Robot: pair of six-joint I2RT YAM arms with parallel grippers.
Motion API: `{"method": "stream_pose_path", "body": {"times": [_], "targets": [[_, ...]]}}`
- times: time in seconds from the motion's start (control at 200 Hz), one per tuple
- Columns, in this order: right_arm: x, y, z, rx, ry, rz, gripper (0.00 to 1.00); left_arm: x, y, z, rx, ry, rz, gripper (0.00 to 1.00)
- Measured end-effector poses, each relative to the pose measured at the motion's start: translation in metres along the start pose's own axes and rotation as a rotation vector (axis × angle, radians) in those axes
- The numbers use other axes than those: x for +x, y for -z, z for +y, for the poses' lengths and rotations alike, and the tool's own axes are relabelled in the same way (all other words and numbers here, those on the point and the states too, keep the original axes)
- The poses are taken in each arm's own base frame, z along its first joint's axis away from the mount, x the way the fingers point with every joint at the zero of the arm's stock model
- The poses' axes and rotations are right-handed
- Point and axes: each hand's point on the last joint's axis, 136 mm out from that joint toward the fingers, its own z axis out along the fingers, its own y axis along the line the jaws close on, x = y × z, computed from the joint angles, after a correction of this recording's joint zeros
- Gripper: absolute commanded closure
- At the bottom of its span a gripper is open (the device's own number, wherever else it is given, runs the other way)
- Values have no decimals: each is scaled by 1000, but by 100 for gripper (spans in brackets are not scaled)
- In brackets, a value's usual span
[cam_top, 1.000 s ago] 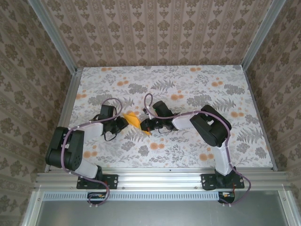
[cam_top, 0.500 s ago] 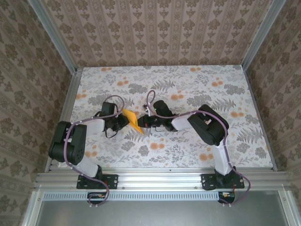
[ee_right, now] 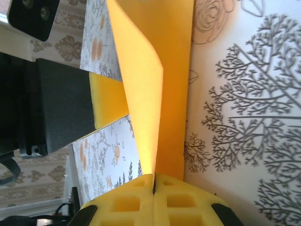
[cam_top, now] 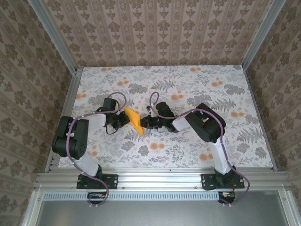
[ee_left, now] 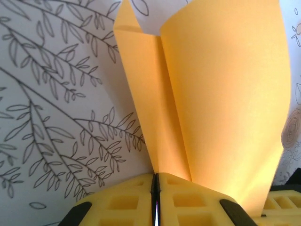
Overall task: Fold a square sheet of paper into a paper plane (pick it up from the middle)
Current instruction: Fold the wing for the fifth time at the center of the table.
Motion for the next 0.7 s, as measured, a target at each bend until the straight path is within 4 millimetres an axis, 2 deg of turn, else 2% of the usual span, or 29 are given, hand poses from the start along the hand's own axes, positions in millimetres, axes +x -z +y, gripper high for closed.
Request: {"method": "stream_pose_path", "body": {"times": [0.395, 0.7], "targets": [[1, -1, 12, -83, -29, 9, 91, 0, -1, -1, -5, -8, 23, 92], [3, -2, 11, -86, -32, 17, 84, 0, -1, -1, -7, -7, 25, 93]]}}
